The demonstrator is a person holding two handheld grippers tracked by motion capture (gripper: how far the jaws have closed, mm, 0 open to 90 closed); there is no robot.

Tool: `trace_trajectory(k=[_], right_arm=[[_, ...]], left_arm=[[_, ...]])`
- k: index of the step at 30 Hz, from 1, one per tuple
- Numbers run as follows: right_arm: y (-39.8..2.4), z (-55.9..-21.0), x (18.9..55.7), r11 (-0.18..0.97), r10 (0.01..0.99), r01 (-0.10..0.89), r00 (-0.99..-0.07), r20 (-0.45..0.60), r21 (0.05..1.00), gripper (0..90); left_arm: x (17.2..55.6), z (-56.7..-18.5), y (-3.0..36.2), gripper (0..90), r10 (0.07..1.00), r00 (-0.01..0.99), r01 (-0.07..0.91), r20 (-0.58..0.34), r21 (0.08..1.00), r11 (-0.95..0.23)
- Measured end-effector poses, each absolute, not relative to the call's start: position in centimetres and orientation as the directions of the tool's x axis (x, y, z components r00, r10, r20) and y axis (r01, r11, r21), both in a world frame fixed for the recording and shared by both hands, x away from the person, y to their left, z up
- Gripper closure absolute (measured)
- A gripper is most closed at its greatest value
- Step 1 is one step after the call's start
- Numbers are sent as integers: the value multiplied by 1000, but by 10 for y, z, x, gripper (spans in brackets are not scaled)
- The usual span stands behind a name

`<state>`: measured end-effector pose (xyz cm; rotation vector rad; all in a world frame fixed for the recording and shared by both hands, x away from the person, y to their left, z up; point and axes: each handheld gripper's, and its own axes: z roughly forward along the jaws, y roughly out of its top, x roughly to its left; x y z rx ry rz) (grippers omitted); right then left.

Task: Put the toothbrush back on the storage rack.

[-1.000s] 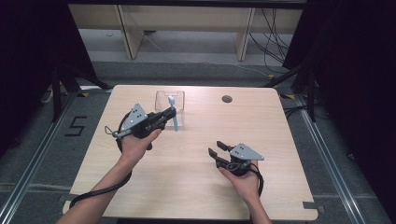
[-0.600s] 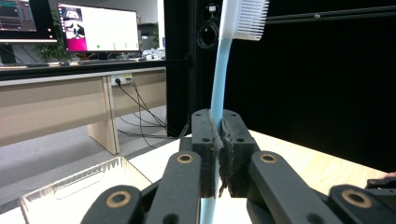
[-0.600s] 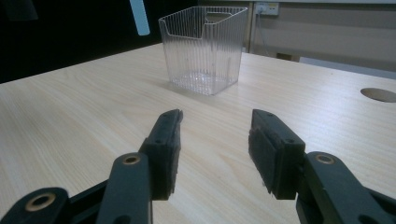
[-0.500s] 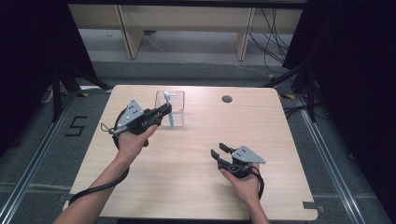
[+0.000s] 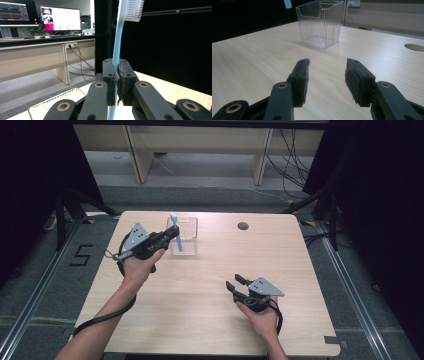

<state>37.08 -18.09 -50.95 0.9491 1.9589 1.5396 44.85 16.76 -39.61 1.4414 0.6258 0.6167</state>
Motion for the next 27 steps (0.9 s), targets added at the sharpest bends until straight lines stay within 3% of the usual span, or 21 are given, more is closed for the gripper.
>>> trace_trajectory(k=[27], right_arm=[[-180, -511, 370, 129, 760, 230, -647, 53, 965, 539]], left_arm=[[470, -380, 179, 847, 749, 662, -49, 1, 998, 43]])
